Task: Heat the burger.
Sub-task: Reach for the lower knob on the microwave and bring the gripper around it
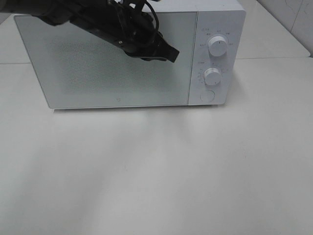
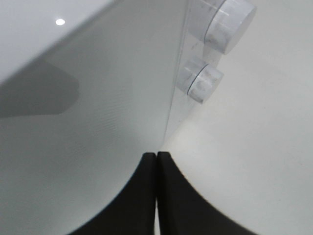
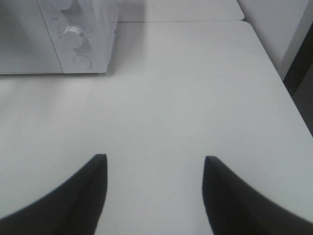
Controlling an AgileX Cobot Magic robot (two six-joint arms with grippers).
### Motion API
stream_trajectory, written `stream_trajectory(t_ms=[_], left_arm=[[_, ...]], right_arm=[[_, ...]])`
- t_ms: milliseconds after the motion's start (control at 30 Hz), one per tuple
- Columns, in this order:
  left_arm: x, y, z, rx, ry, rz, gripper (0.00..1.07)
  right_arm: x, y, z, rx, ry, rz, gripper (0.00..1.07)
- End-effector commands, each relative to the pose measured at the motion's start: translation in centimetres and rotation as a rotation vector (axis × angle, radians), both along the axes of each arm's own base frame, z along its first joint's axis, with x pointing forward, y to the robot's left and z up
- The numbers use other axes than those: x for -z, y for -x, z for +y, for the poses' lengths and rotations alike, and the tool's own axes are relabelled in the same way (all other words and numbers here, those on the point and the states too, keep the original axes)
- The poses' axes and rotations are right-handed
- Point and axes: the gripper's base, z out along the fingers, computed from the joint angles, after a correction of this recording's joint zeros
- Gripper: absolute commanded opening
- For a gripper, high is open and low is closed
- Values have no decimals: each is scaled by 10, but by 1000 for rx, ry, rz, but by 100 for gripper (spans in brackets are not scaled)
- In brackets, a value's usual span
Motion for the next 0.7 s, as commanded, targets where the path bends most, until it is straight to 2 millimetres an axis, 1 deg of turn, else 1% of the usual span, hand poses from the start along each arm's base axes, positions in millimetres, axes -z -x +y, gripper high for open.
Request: stream_trajectory(t_ms=[33, 67, 167, 233, 267, 300, 333, 367, 400, 433, 467, 500, 533, 567, 600, 633, 700], left_arm=[[-25, 3, 19, -23, -95, -25, 0], [-32, 9, 25, -37, -139, 13, 0], [-33, 11, 29, -55, -157, 45, 0], [-42, 18, 44, -141, -169, 165, 0], [-42, 18, 44, -141, -169, 165, 0], [-44, 19, 49, -162, -167, 191, 0], [-45, 19, 58, -199, -171, 244, 0], [-45, 19, 58, -199, -171, 244, 0], [-45, 20, 63, -216, -177, 277, 0], [-48, 22, 75, -254, -185, 338, 0], [-48, 22, 75, -254, -185, 338, 0], [-51, 23, 81, -275, -189, 368, 0], [-51, 23, 81, -275, -189, 368, 0], [-57, 26, 92, -308, -192, 407, 0], [-63, 28, 99, -324, -190, 421, 0], [-63, 28, 99, -324, -190, 421, 0], [-88, 39, 120, -380, -174, 423, 0]], right_arm=[[0, 3, 0, -1, 9, -36, 56], [0, 3, 0, -1, 9, -36, 56], [0, 3, 0, -1, 9, -36, 56], [0, 3, 0, -1, 9, -36, 56], [0, 3, 0, -1, 9, -36, 56], [0, 3, 0, -1, 9, -36, 56], [0, 3, 0, -1, 9, -36, 56], [0, 3, 0, -1, 9, -36, 56], [0, 3, 0, -1, 9, -36, 56], [0, 3, 0, -1, 9, -36, 56], [0, 3, 0, -1, 9, -36, 56], [0, 3, 0, -1, 9, -36, 56], [0, 3, 0, -1, 9, -36, 56], [0, 3, 0, -1, 9, -36, 56], [0, 3, 0, -1, 9, -36, 56], [0, 3, 0, -1, 9, -36, 56], [0, 3, 0, -1, 9, -36, 56]])
